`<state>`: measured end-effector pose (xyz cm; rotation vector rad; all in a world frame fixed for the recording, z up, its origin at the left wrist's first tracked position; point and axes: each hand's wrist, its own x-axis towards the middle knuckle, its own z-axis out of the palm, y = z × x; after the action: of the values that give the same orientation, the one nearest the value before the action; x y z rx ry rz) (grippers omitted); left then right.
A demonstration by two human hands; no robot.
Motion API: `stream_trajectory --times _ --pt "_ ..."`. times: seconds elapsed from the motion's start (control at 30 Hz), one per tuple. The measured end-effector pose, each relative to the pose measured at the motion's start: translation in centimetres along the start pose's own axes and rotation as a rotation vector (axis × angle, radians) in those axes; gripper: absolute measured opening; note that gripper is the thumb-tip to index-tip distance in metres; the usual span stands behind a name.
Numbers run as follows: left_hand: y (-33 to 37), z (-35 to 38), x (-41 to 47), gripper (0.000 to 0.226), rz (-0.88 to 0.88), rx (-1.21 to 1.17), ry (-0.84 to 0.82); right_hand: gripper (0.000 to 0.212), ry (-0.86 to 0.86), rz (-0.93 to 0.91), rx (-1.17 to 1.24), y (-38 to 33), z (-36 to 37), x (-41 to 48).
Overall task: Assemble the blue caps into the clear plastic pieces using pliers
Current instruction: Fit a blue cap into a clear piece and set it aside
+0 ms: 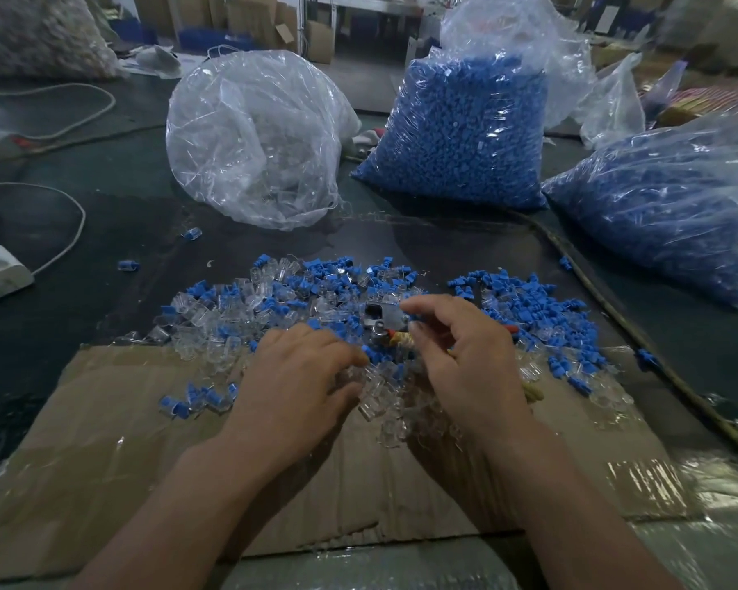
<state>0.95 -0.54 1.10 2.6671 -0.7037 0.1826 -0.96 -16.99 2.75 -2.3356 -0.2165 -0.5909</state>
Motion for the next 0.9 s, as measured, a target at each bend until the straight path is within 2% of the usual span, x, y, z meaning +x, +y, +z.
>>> stream_trajectory --times 0.1,0.2,0.33,0.43,0.57,0.7,0.9 --pt "0.0 0.1 -0.1 0.039 -0.009 -0.054 0.026 0.013 -0.034 0.066 0.064 -0.1 0.0 -0.1" --pt "-0.1 0.2 -0.1 0.036 -0.014 -0.100 0.068 0.021 -0.041 0.118 0.115 -0.3 0.0 -0.2" --pt "-0.1 -0.3 0.0 0.023 -0.006 -0.224 0.192 0.026 -0.044 0.084 0.130 -0.5 -0.2 -0.2" --pt "0.0 -0.6 -0.1 0.022 -0.015 -0.356 0.254 0.020 -0.007 0.061 0.162 -0.5 -0.1 -0.2" --pt "0.5 -1.1 -0.2 0.022 -0.062 -0.555 0.209 0.024 -0.005 0.049 0.256 -0.7 -0.2 -0.3" --pt "0.8 -1.2 -0.4 0.031 -0.103 -0.702 0.151 0.029 -0.008 0.036 0.351 -1.4 -0.1 -0.4" --pt "1.2 -1.5 -0.4 0.041 -0.163 -0.843 0.171 0.020 0.067 -0.048 0.370 -1.8 0.5 -0.6"
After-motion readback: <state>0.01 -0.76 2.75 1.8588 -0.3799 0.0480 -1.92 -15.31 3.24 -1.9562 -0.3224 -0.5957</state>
